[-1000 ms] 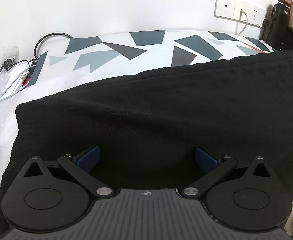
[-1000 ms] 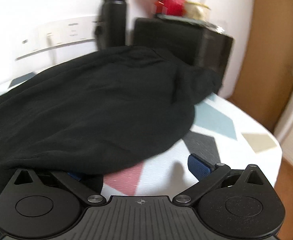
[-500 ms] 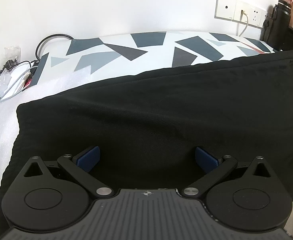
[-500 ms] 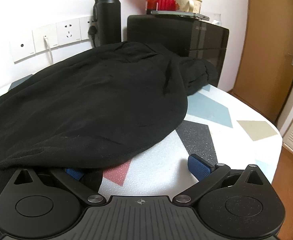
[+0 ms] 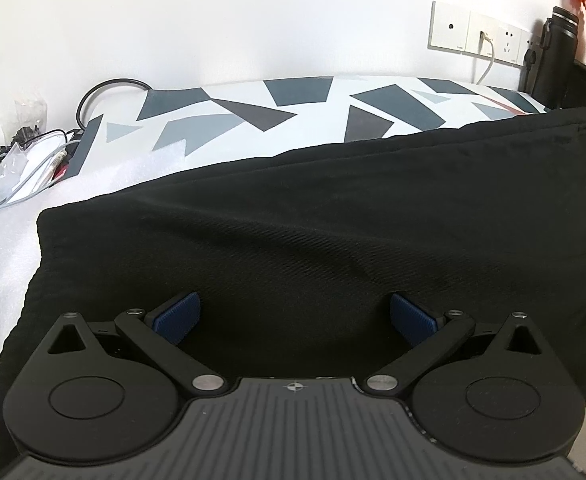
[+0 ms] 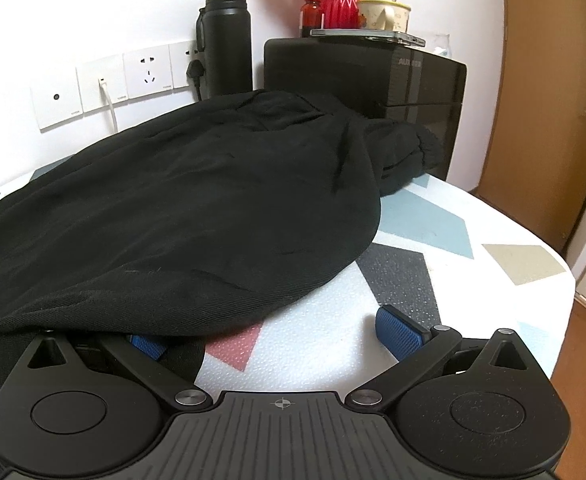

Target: Fold clothes

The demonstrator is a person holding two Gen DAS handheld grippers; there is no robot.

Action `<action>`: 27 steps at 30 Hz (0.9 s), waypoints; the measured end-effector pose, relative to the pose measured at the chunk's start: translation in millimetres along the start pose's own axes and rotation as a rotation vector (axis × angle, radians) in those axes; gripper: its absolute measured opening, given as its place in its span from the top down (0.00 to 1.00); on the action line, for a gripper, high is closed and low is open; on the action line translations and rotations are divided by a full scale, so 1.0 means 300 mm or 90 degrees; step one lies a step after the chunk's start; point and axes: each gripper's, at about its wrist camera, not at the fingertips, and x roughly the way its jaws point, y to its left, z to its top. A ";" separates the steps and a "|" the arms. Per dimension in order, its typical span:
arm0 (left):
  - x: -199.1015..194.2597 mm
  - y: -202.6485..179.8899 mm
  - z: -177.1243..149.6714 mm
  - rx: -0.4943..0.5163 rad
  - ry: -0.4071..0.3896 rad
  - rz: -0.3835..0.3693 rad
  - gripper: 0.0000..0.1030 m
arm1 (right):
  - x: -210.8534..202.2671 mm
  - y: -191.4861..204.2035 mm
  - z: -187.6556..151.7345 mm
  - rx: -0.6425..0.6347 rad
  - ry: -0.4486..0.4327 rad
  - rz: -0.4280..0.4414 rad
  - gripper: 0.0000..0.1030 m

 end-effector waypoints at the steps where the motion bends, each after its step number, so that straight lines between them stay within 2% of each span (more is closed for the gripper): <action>1: -0.001 0.000 -0.002 0.000 -0.002 0.000 0.00 | -0.003 0.001 -0.003 0.000 -0.003 0.000 0.01; 21: -0.008 -0.004 -0.016 -0.006 -0.016 0.005 0.00 | -0.010 0.004 -0.011 0.001 -0.014 0.000 0.01; 27: -0.004 -0.001 -0.006 -0.009 -0.006 0.006 0.00 | -0.009 0.002 -0.004 0.000 -0.009 0.002 0.01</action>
